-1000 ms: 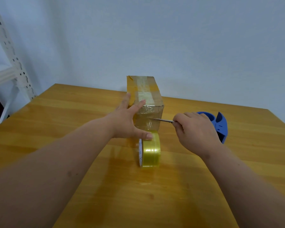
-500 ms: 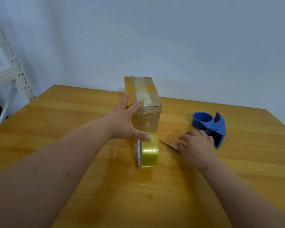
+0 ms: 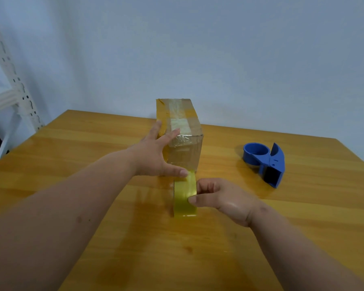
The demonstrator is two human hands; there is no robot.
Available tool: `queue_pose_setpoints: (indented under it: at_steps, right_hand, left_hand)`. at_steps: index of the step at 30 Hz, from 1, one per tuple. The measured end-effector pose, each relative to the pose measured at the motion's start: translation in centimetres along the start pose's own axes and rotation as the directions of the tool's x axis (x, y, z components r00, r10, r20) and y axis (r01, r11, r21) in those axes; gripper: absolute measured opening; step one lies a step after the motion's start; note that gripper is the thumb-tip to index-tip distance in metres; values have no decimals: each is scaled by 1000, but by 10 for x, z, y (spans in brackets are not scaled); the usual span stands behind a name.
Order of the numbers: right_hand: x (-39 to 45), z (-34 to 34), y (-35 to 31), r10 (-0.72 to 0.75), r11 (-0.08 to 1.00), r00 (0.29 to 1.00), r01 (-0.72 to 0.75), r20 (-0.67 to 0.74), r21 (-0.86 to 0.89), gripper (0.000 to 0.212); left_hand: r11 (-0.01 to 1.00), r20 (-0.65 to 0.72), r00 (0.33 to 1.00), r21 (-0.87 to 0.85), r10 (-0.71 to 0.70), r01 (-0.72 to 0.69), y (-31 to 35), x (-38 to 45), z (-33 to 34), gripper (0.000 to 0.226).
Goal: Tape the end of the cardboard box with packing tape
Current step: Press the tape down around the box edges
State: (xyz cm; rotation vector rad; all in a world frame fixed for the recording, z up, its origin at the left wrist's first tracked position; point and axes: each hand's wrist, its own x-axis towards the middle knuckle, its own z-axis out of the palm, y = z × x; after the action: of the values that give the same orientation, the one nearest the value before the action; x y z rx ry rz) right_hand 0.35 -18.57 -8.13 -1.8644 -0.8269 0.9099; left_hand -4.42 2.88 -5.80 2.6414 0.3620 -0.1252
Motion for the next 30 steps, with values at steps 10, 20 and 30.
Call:
queue_pose_setpoints:
  at_steps: [10,20,30]
  right_hand:
    - [-9,44,-21,-60,381,979,202,194,-902,24]
    - [53,-26,-21,-347,822,772,-22,-532,-569,52]
    - [99,-27,-5,-377,859,804,119,-459,-497,52]
  left_hand:
    - [999,-379,925,-29,20,-34,-10,18,-1,51]
    - [988,-423,906,-128,22,-83,-2,29,17,50]
    - [992,-480,876,-80,48,-99,-8,33,21,58]
